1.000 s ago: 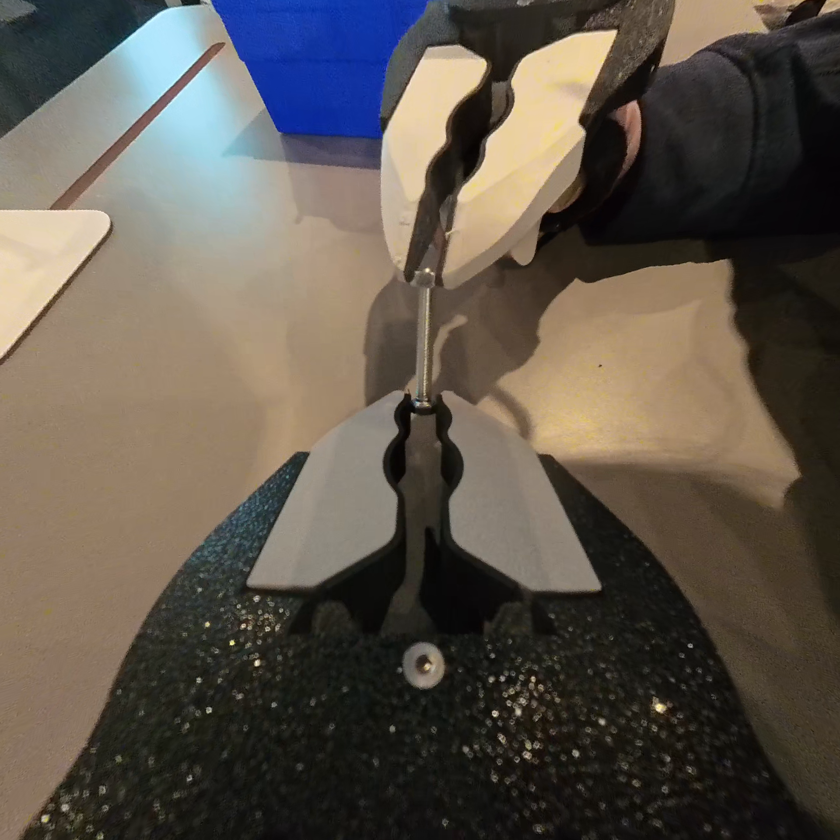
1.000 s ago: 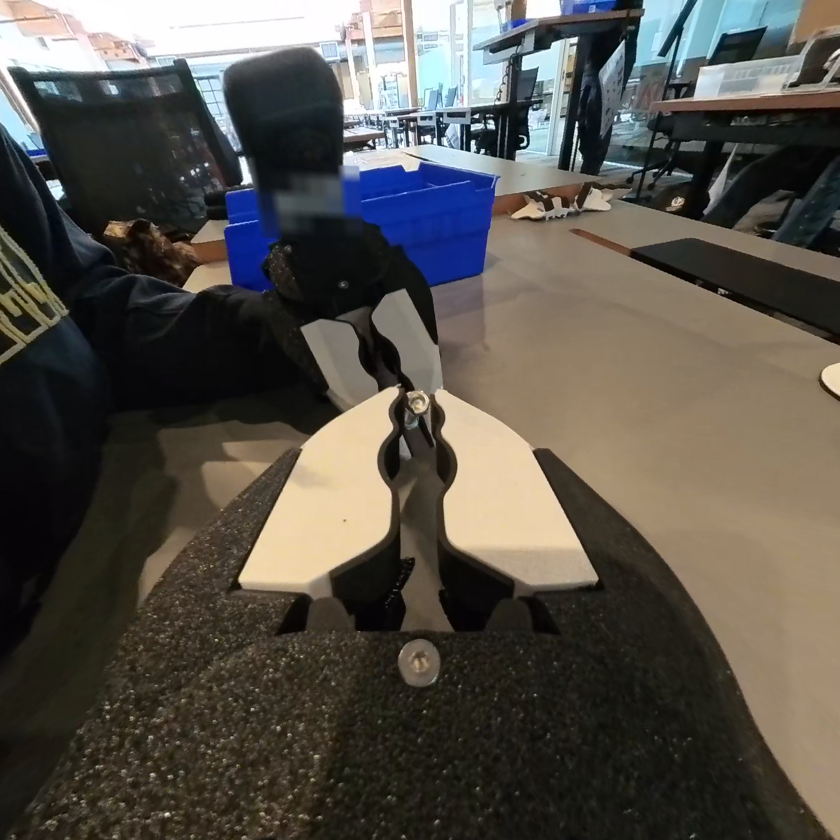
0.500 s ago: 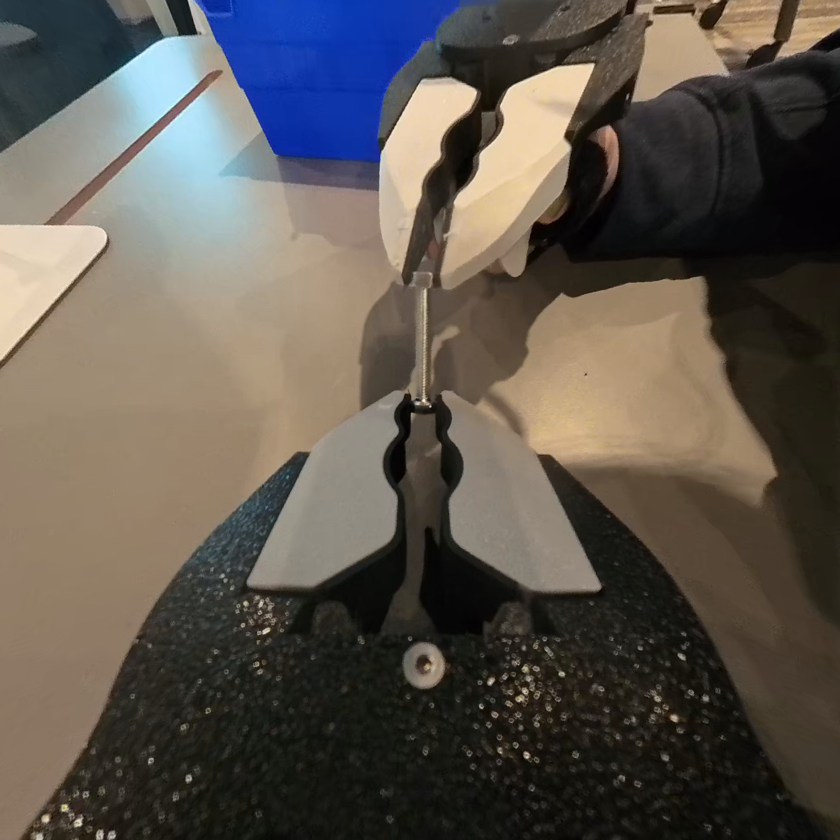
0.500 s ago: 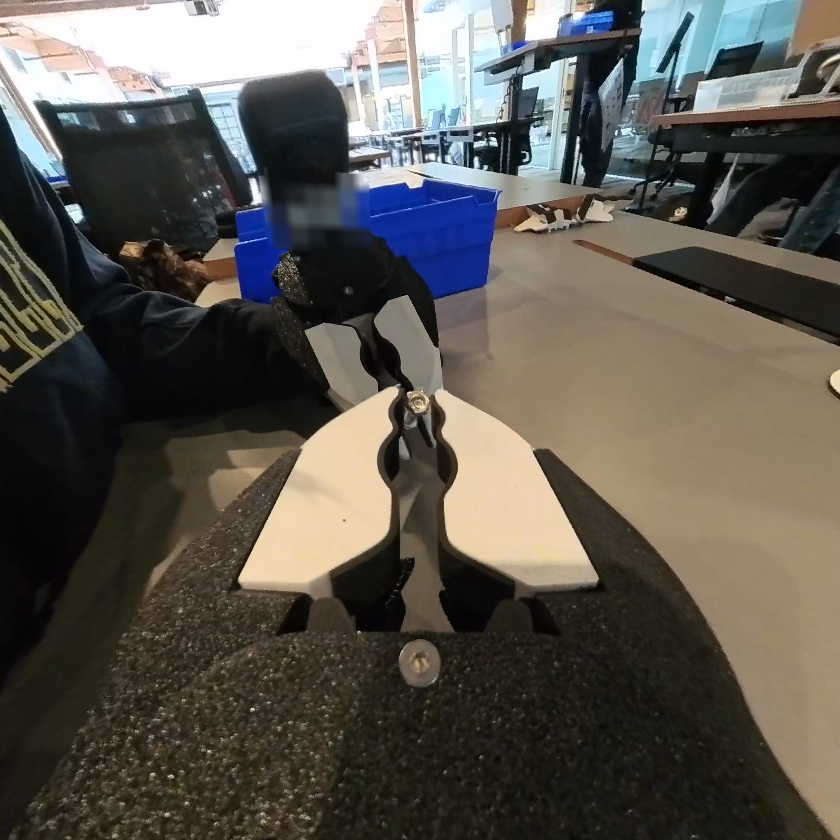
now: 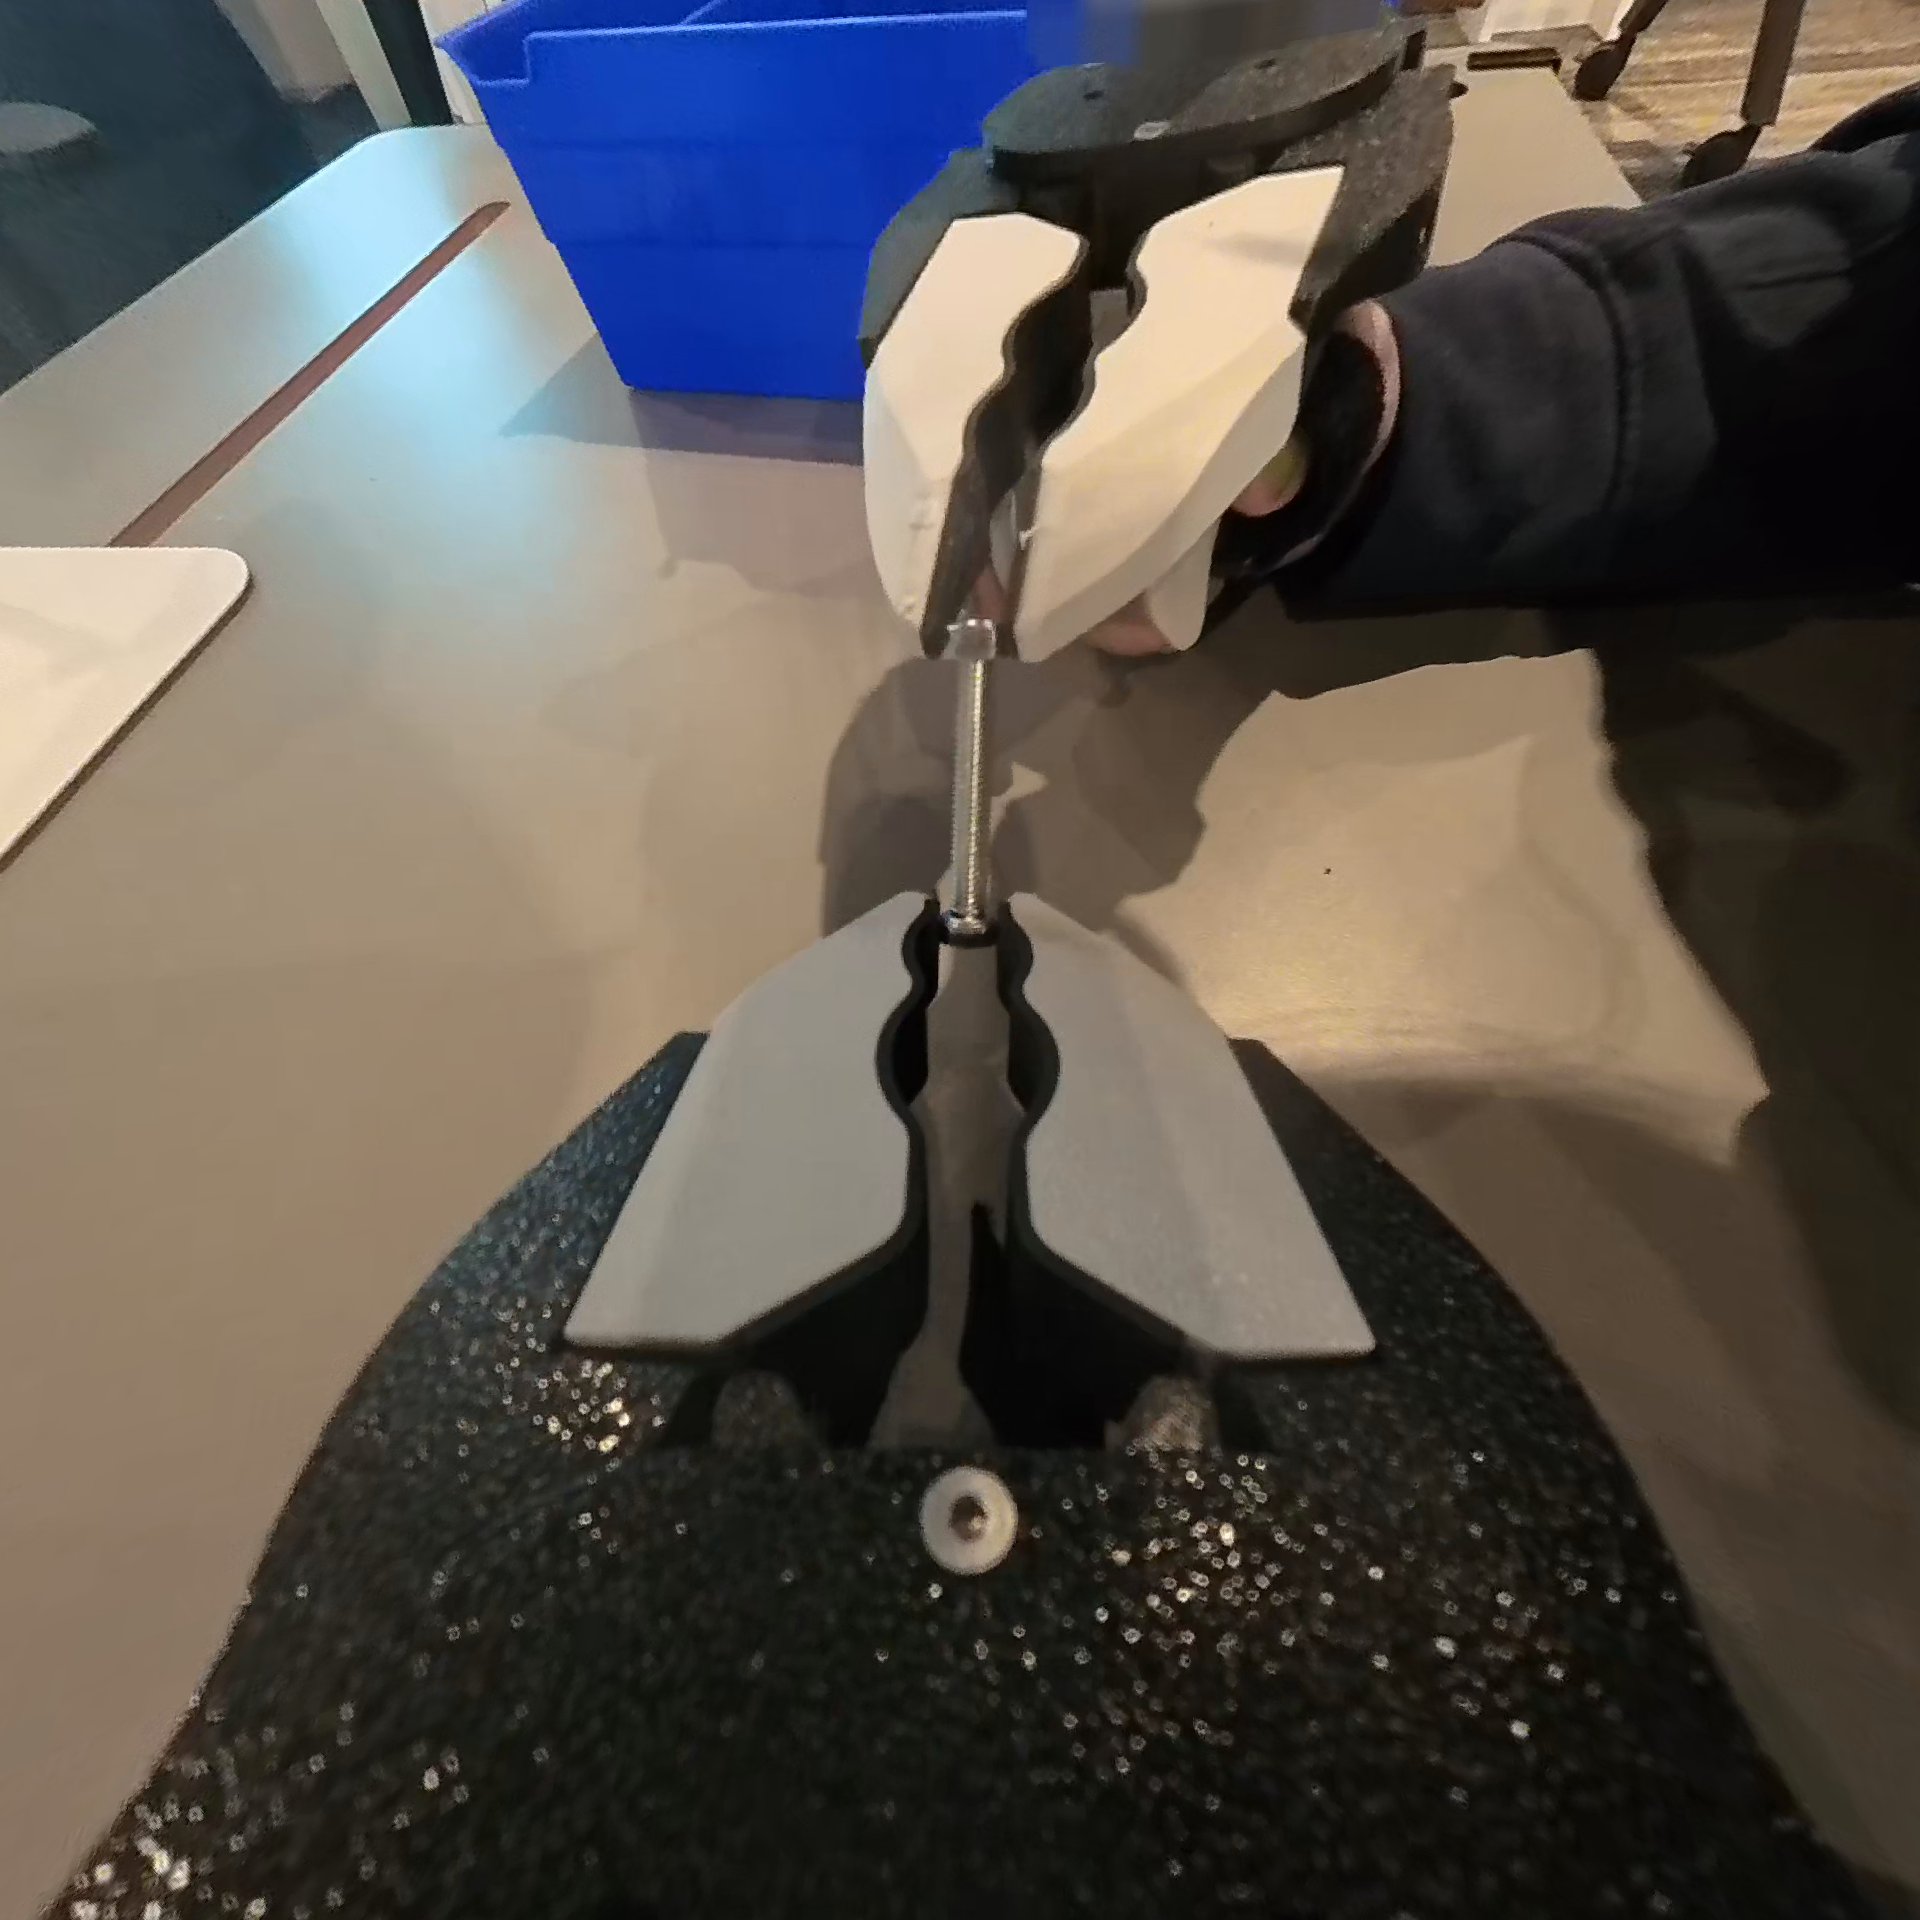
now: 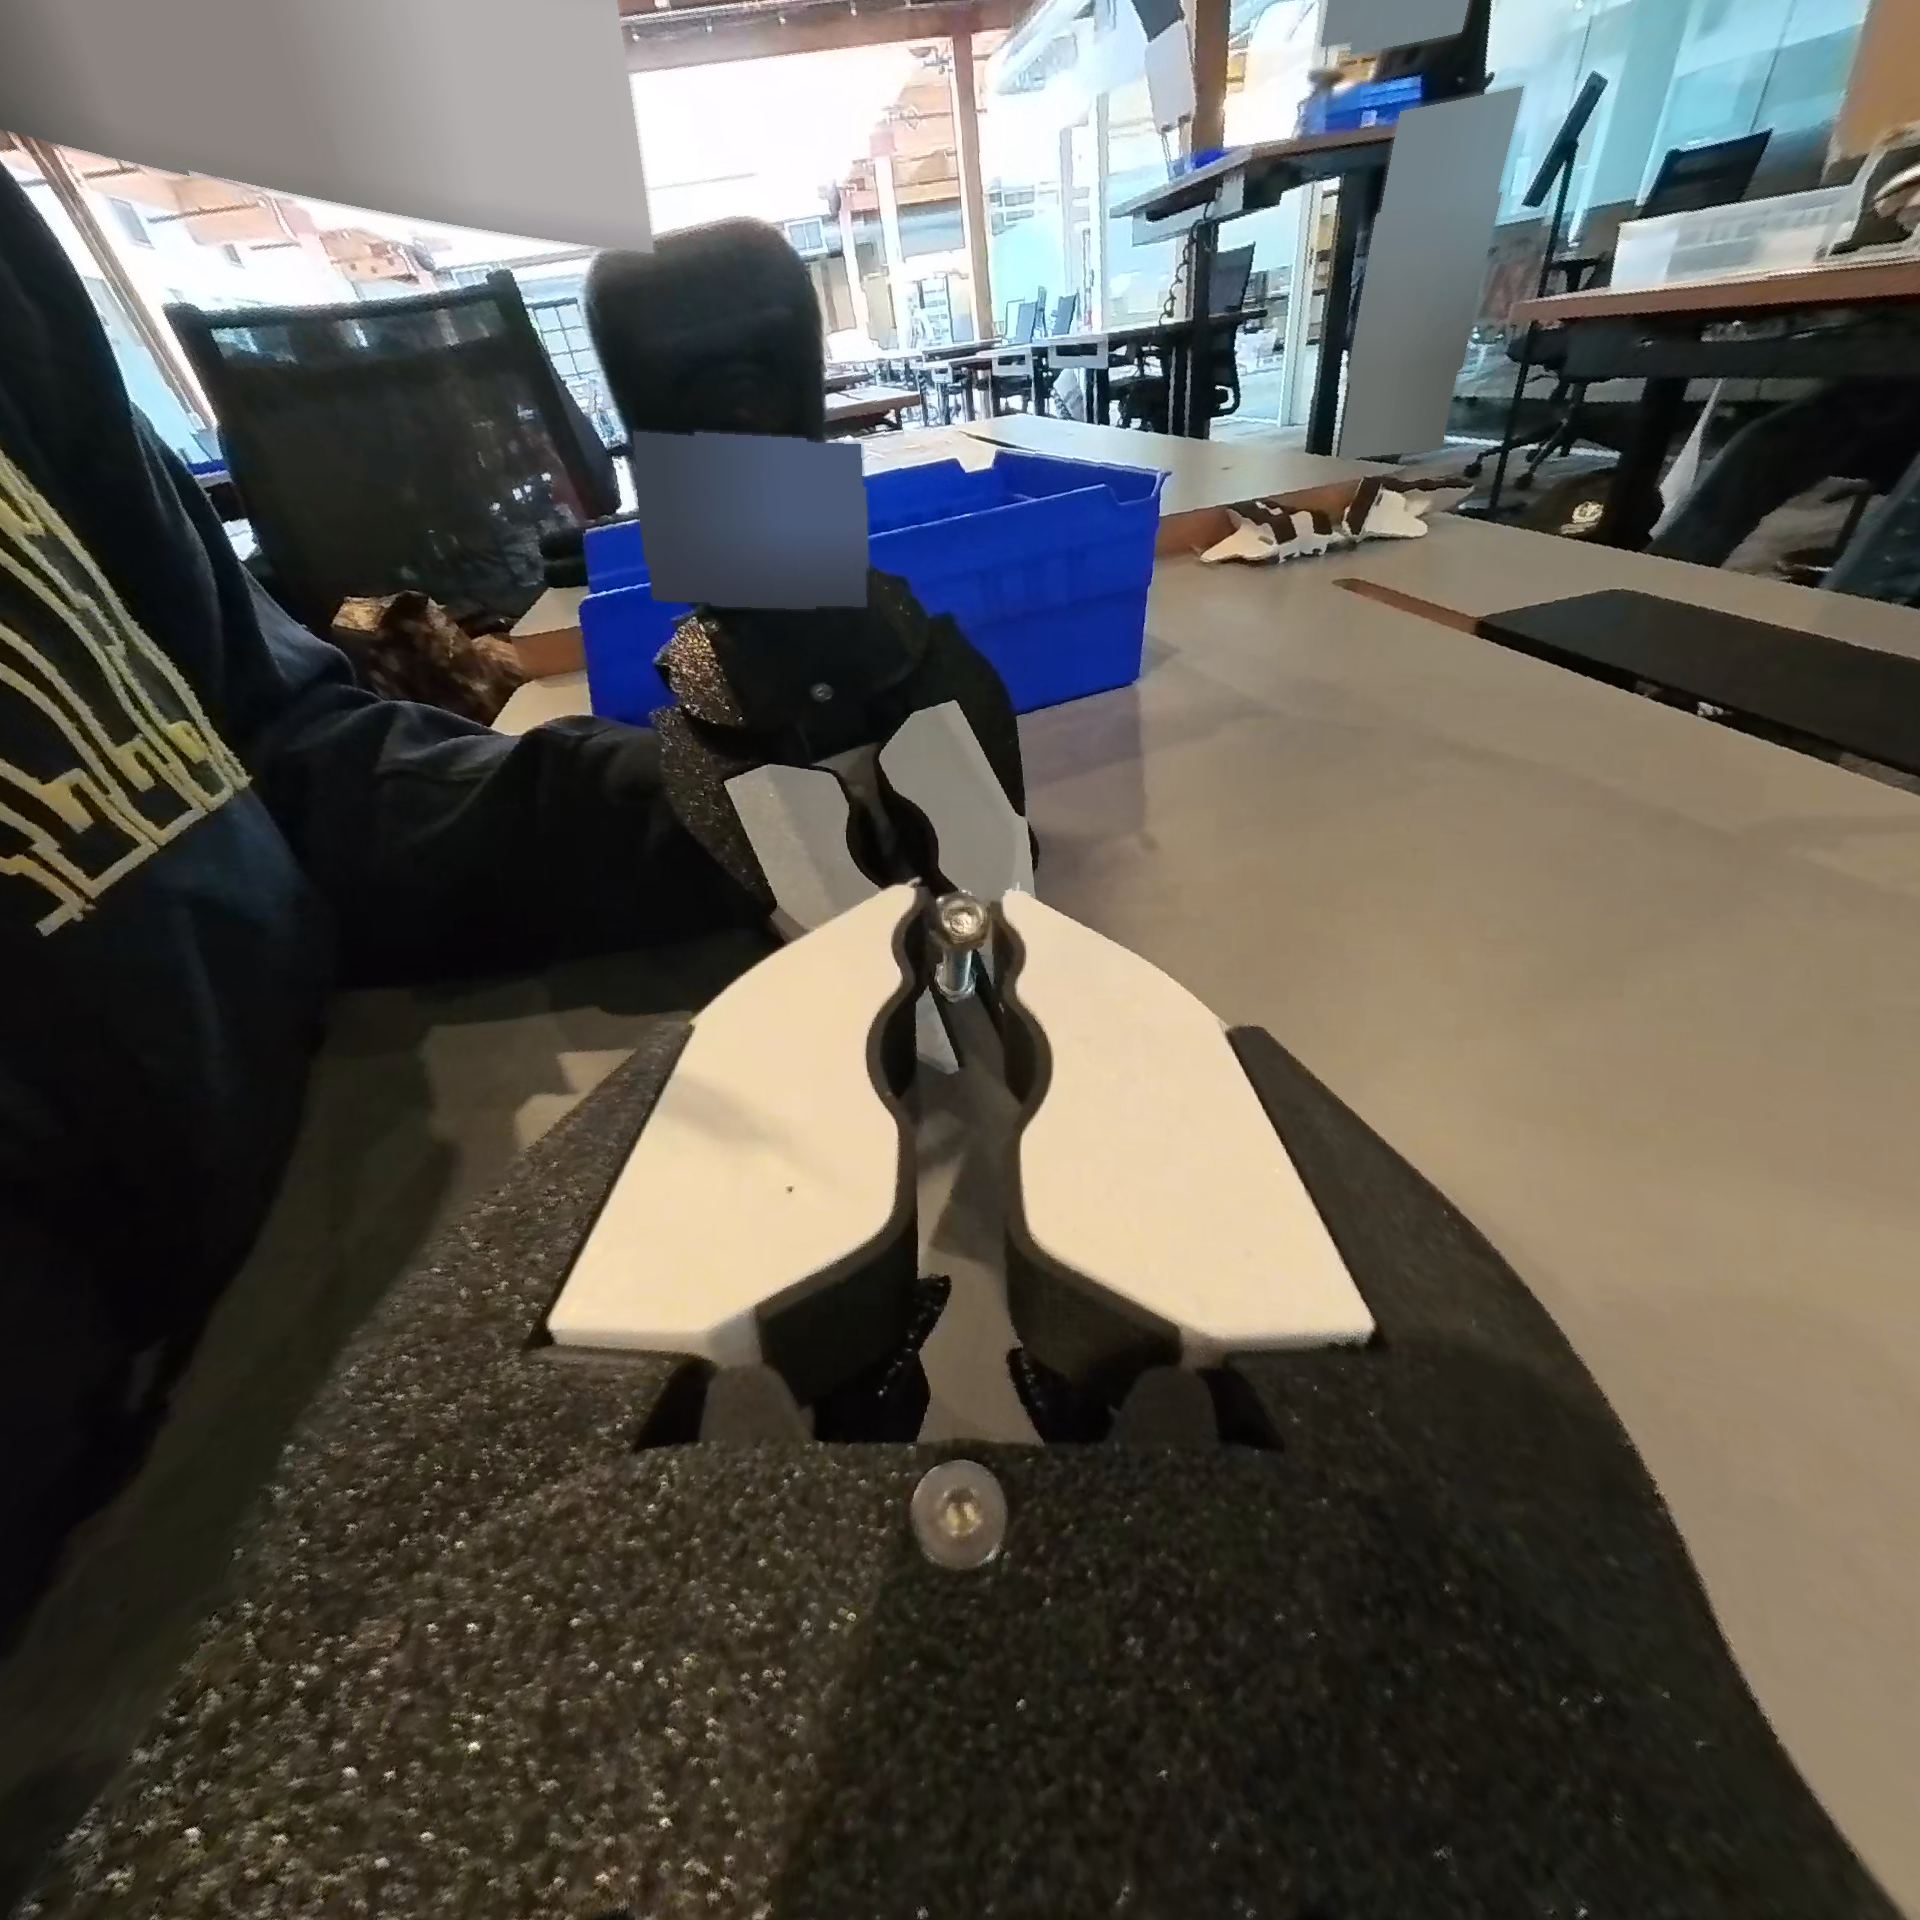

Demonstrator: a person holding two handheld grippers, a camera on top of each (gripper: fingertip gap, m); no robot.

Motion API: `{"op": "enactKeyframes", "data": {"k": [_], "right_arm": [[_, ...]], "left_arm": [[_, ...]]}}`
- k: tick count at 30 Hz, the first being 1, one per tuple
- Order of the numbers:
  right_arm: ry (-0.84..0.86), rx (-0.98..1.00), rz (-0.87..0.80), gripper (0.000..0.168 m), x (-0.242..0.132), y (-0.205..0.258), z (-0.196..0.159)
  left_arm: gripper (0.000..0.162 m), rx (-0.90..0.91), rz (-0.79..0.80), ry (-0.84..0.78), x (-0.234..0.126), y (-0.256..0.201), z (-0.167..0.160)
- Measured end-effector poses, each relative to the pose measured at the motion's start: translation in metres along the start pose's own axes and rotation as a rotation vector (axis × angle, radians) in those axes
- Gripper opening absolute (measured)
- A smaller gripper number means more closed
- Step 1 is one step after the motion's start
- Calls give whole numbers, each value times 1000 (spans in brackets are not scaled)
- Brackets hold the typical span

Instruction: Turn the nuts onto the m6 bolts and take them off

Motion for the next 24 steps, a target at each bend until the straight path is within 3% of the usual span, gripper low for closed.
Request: {"op": "enactKeyframes", "data": {"k": [24], "right_arm": [[-51,5,-10,19,0,-2,3]], "left_arm": [[10,-60,16,-39,-4,6,1]]}}
Point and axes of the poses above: each gripper's, where its closed fingertips meet, x out along the fingers, z out of its top, y = z × x across the jaws, the point moved 7 cm from there along -x, back along the fingers, and after that the axes turned 7 degrees about -y, right-handed, at the moved point
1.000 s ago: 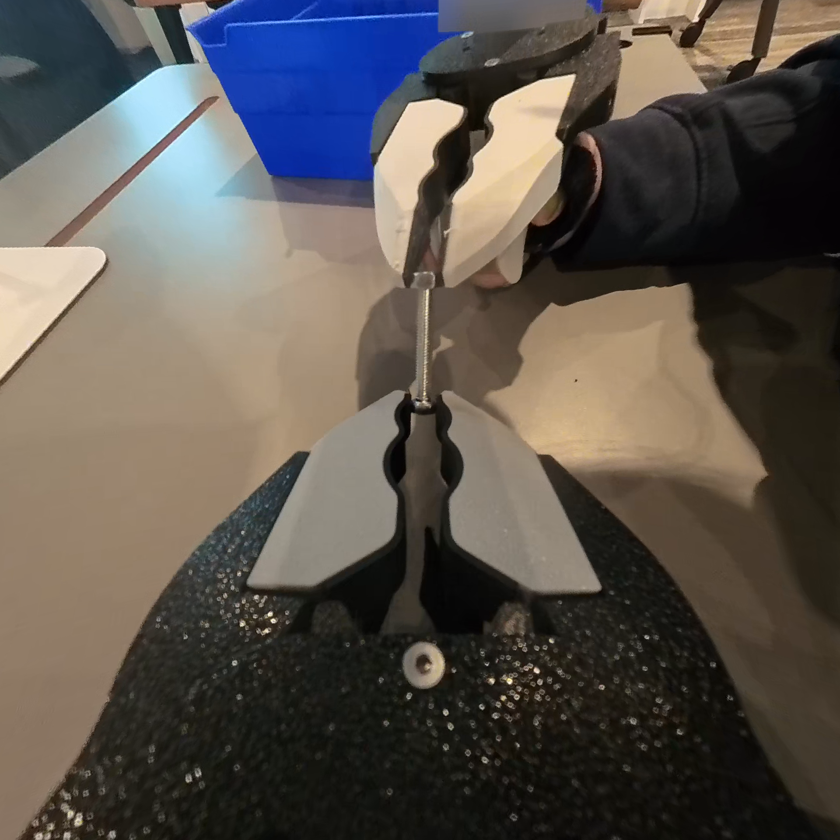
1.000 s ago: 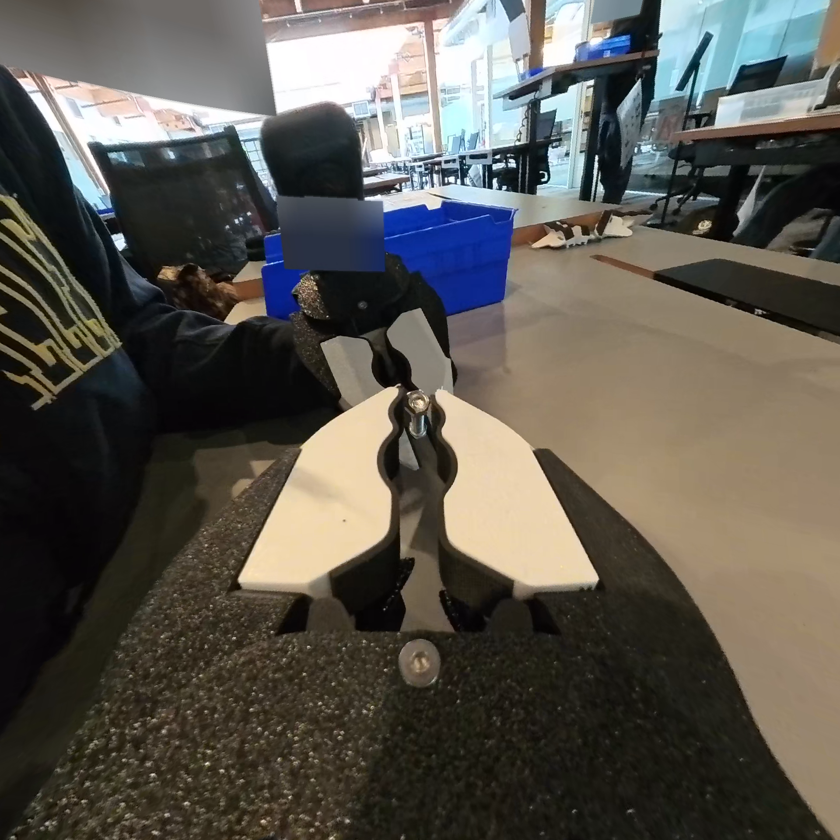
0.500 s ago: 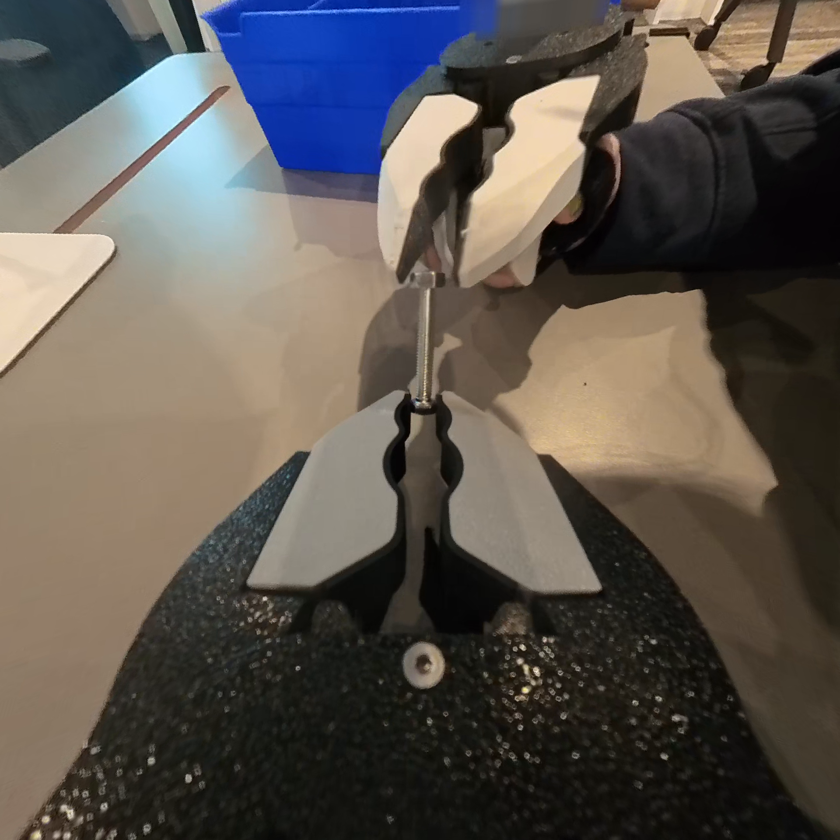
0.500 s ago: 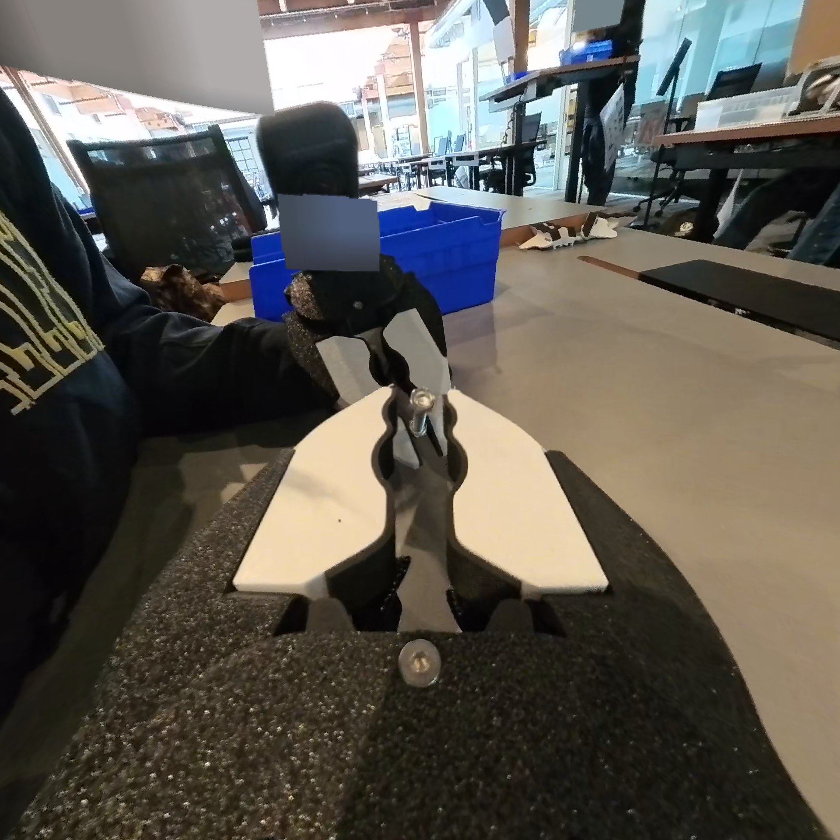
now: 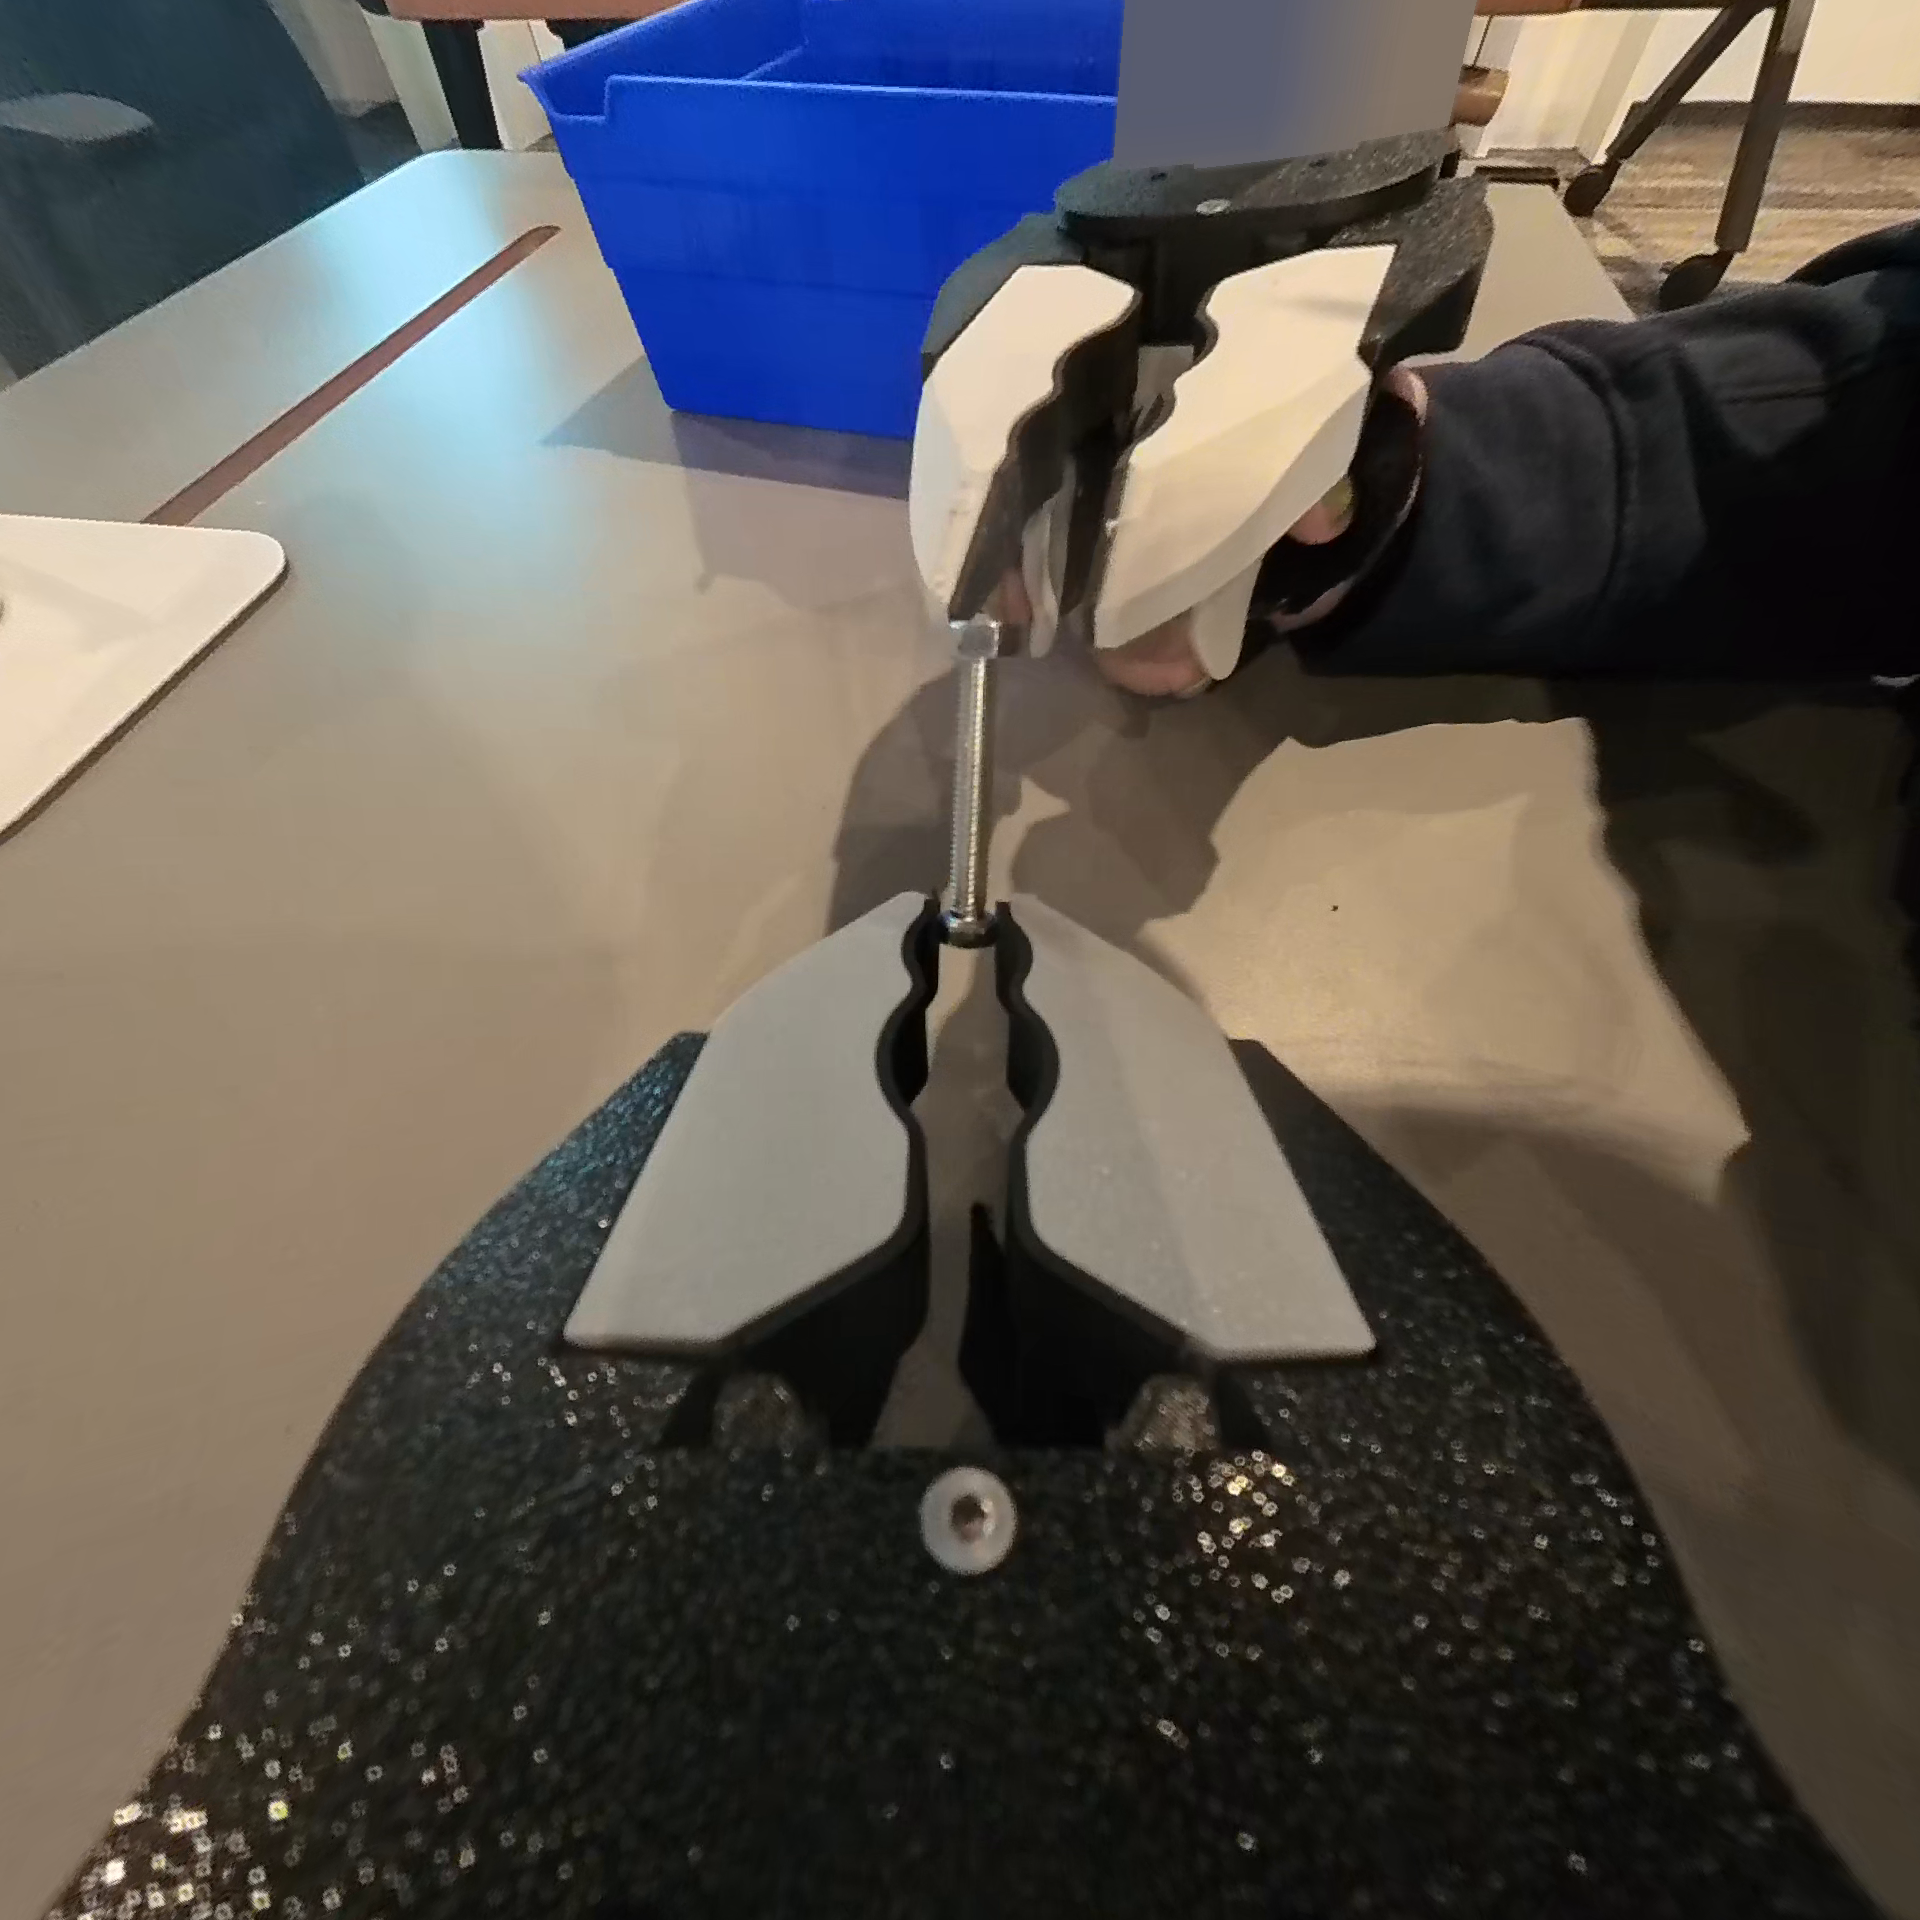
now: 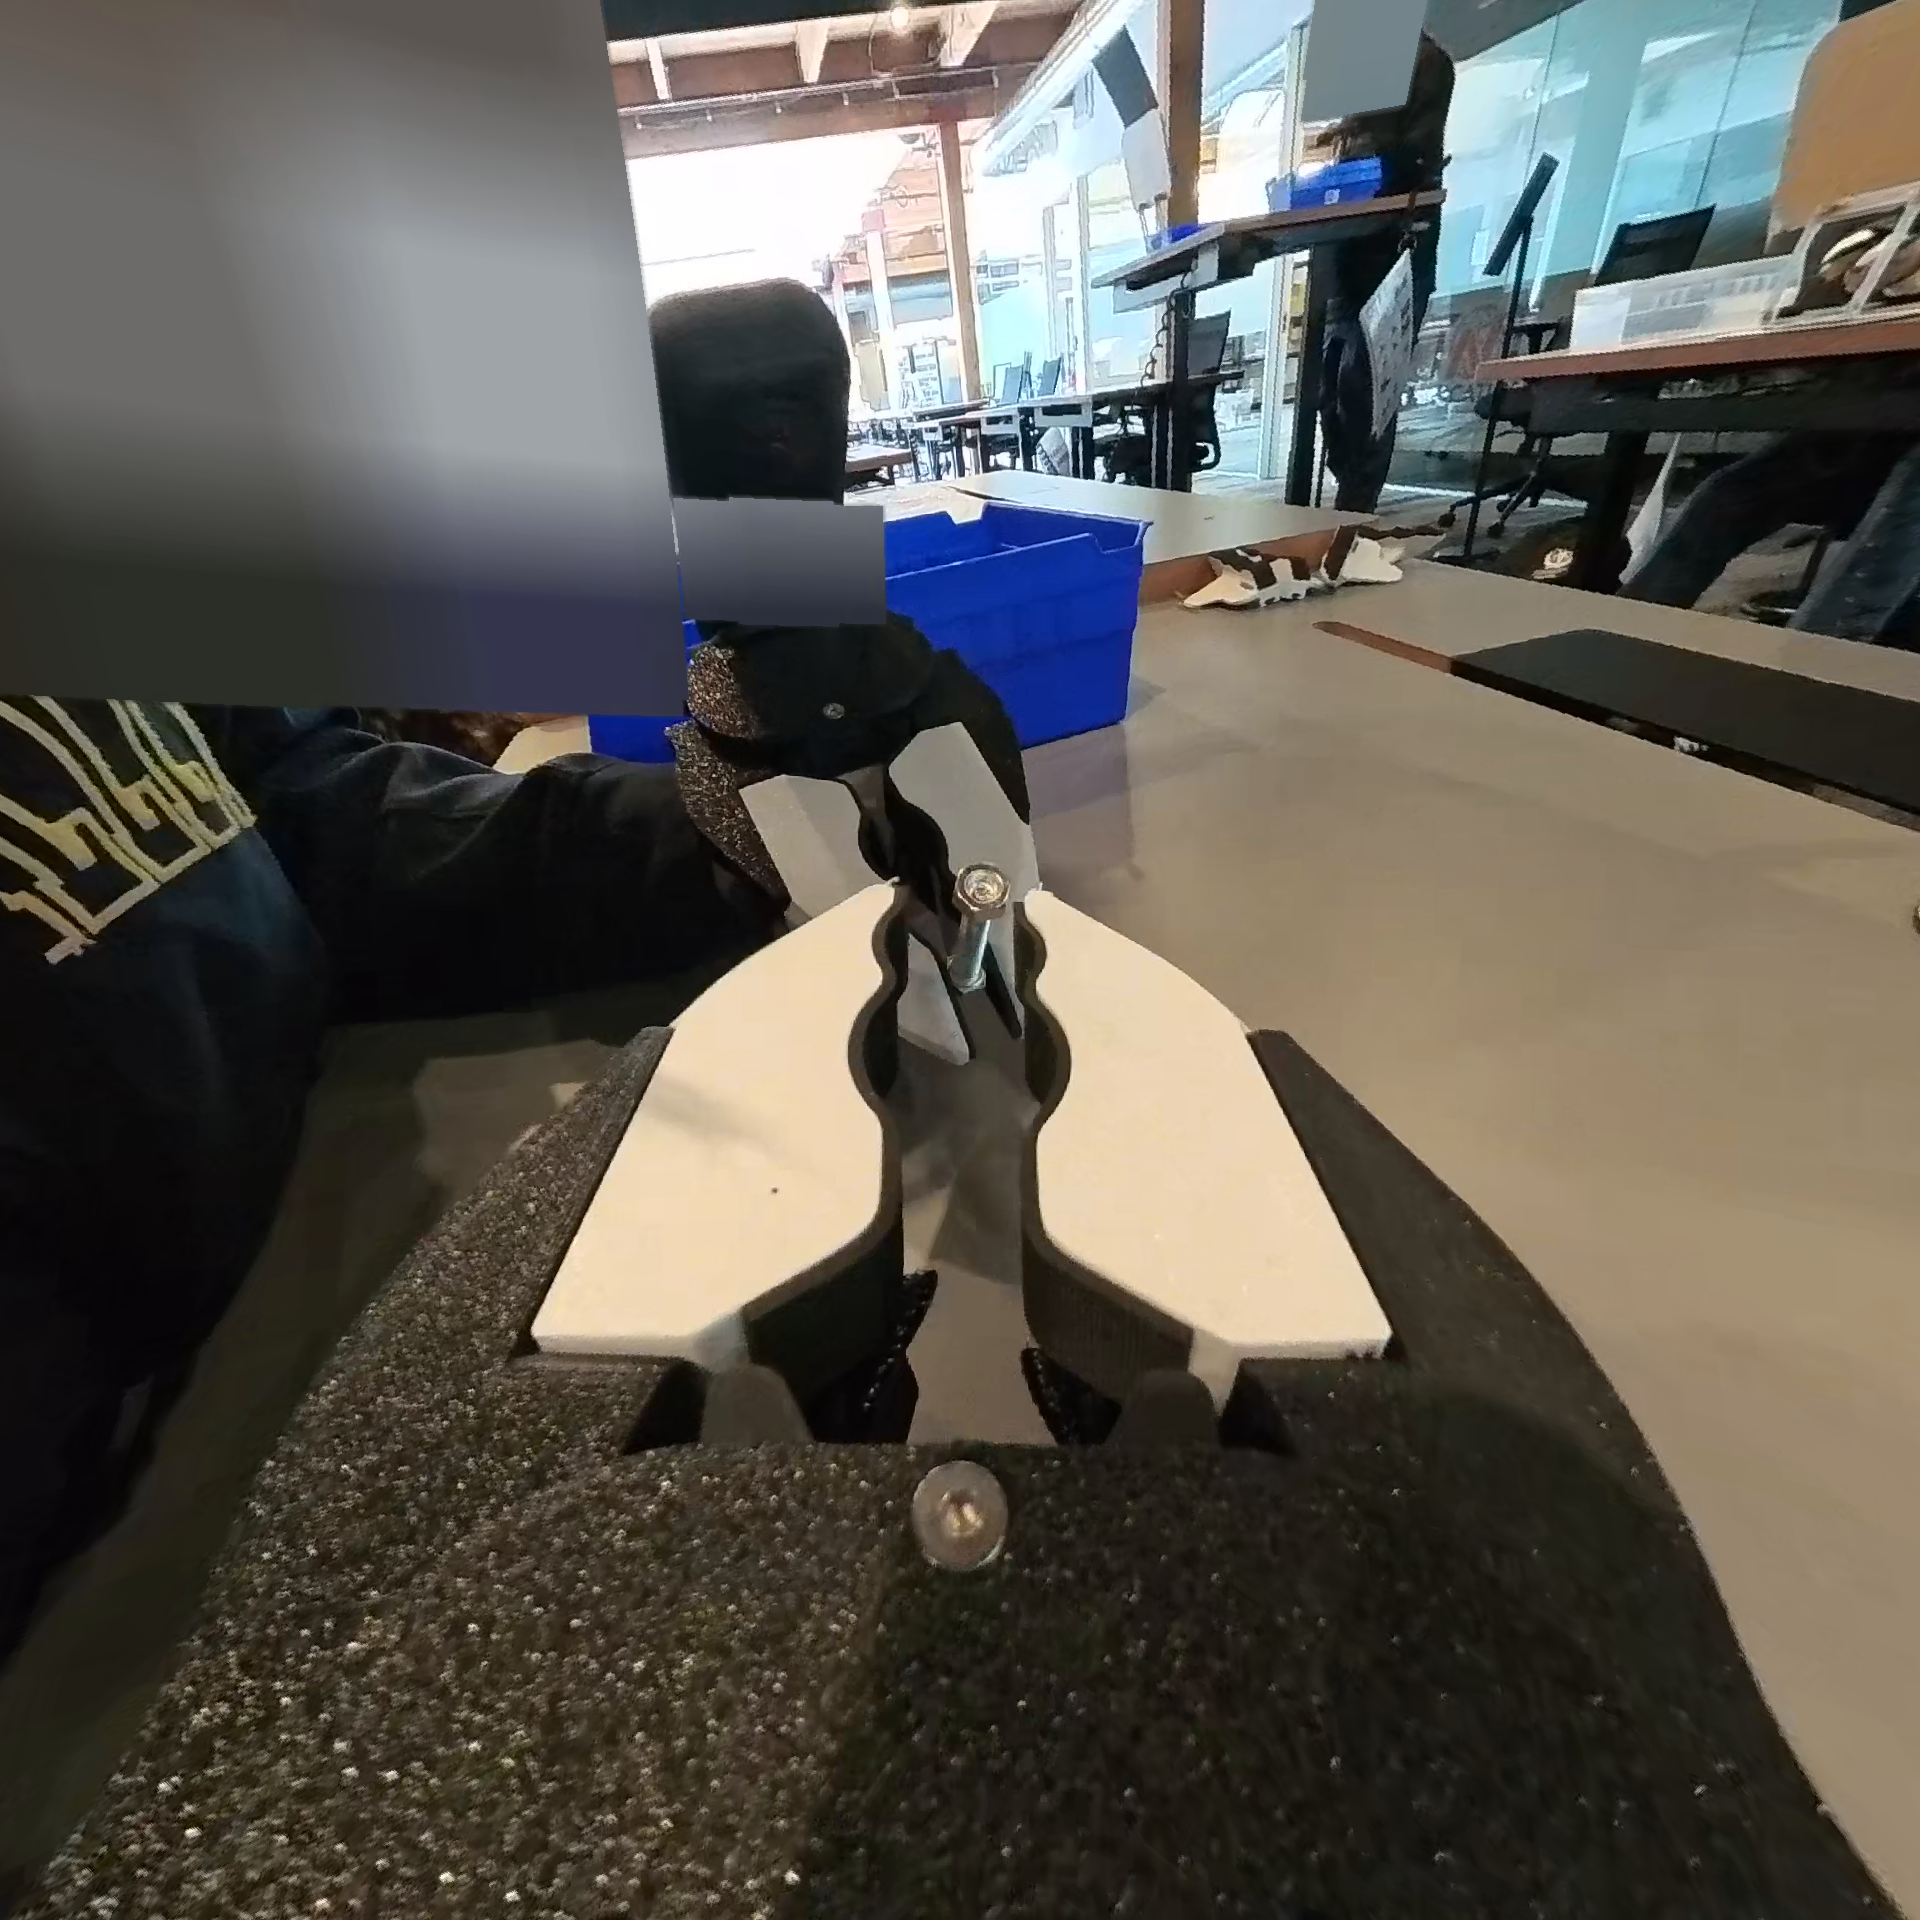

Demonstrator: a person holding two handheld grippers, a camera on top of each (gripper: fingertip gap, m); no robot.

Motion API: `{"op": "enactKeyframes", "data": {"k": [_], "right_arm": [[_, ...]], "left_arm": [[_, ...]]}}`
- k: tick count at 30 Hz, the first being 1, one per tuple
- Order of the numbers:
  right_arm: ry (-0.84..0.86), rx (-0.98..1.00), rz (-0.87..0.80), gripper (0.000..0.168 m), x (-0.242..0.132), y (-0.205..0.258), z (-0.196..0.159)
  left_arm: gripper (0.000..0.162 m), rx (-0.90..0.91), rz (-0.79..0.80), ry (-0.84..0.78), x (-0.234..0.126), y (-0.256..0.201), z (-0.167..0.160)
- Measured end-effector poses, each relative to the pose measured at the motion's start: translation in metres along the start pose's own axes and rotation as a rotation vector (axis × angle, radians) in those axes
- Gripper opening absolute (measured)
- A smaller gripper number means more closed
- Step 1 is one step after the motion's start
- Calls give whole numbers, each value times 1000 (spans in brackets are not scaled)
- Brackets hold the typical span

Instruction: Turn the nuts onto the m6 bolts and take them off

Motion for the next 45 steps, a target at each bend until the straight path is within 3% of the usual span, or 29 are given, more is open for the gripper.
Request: {"op": "enactKeyframes", "data": {"k": [17,21,32,37,45], "right_arm": [[-3,9,15,20,0,0,0],[-21,21,70,10,-2,3,1],[6,16,8,19,1,-1,-1],[5,35,82,8,-1,3,-1],[6,21,-1,21,1,-2,-2]], "left_arm": [[10,-3,5,1,0,0,0],[10,-4,4,1,0,0,0],[10,-7,3,1,0,1,0],[10,-11,2,-2,0,1,0],[10,-9,1,4,0,1,0]]}}
Point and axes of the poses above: each gripper's, where its closed fingertips meet, x out along the fingers, z out of its top, y = z × x across the jaws, the point moved 7 cm from there along -x, back along the fingers, and after that the axes turned 7 degrees about -y, right-handed, at the moved point
